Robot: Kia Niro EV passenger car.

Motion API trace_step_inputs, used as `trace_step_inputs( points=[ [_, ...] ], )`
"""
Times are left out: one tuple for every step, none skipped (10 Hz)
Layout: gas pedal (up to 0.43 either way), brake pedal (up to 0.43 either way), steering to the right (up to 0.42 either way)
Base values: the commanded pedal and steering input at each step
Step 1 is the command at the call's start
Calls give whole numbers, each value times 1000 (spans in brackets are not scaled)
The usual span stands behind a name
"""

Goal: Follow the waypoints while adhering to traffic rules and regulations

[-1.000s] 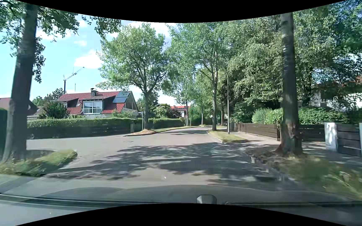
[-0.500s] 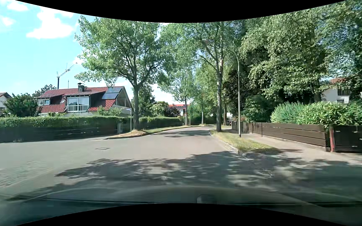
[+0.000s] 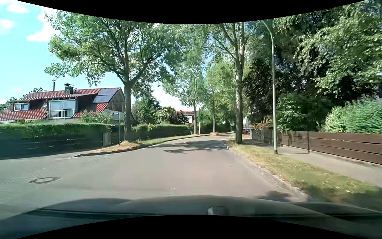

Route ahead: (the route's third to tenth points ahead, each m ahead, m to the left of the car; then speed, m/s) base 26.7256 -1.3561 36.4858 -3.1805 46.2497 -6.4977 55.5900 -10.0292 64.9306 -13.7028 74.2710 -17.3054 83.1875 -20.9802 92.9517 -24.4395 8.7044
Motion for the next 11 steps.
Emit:
trace_step_inputs(
  points=[
    [47, 6, 3],
    [47, 6, 2],
    [47, 6, 3],
    [39, 6, 3],
    [39, 6, 3],
    [28, 6, 3],
    [28, 6, 2],
    [28, 6, 2],
    [20, 6, 3],
    [20, 6, 3],
    [8, 6, 3]
  ],
)
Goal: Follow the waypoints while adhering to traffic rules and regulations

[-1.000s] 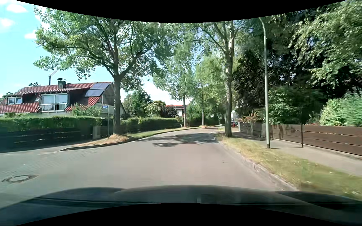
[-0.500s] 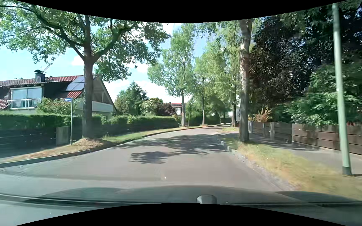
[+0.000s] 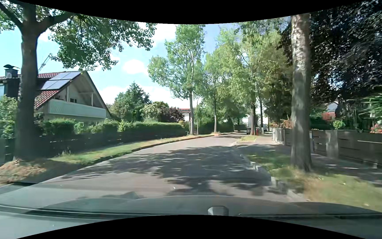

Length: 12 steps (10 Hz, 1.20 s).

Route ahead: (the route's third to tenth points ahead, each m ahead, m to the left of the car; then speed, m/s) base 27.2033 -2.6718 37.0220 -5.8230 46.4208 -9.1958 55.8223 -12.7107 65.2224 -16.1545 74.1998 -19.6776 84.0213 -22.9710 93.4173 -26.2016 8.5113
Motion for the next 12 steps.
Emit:
trace_step_inputs(
  points=[
    [8, 6, 3],
    [8, 6, 3],
    [8, 6, 3],
    [8, 6, 5],
    [8, 6, 10],
    [8, 6, 16],
    [20, 6, 26],
    [20, 6, 36],
    [20, 6, 46],
    [28, 6, 51],
    [39, 6, 54],
    [47, 6, 55]
  ],
)
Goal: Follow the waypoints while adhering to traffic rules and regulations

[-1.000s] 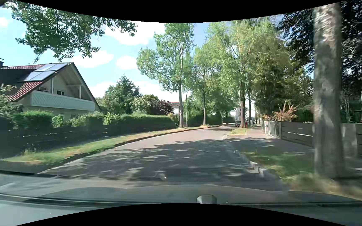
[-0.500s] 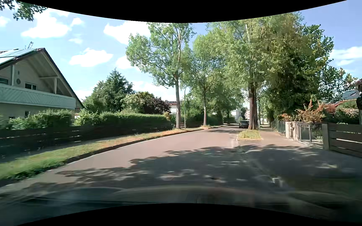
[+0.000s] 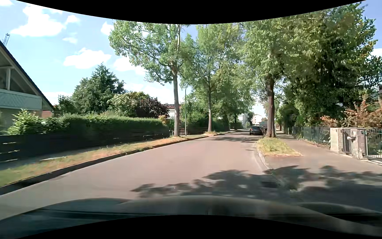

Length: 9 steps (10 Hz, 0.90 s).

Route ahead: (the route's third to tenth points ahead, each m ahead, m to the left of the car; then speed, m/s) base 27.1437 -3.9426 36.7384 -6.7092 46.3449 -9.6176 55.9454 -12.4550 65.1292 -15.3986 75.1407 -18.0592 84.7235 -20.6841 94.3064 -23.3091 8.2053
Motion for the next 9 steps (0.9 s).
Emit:
trace_step_inputs(
  points=[
    [47, 6, 56],
    [47, 6, 56],
    [47, 6, 56],
    [47, 6, 56],
    [59, 6, 56],
    [67, 6, 56],
    [67, 6, 55],
    [67, 6, 49],
    [79, 6, 44]
  ],
)
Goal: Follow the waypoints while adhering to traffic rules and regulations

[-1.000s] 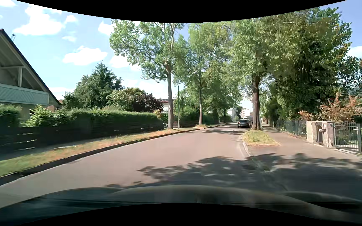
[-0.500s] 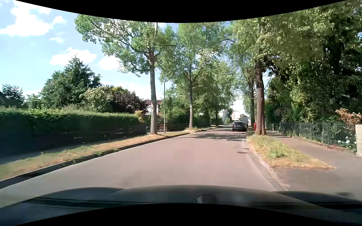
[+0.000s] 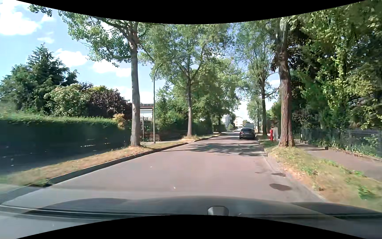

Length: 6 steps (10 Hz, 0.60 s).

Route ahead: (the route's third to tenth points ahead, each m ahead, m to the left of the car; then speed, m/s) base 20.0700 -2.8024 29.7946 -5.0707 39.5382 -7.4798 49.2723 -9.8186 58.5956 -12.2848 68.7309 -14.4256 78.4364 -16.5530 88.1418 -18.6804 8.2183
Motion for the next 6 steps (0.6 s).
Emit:
trace_step_inputs(
  points=[
    [79, 6, 39],
    [79, 6, 32],
    [79, 6, 29],
    [79, 6, 27],
    [79, 6, 27],
    [79, 6, 27]
  ],
)
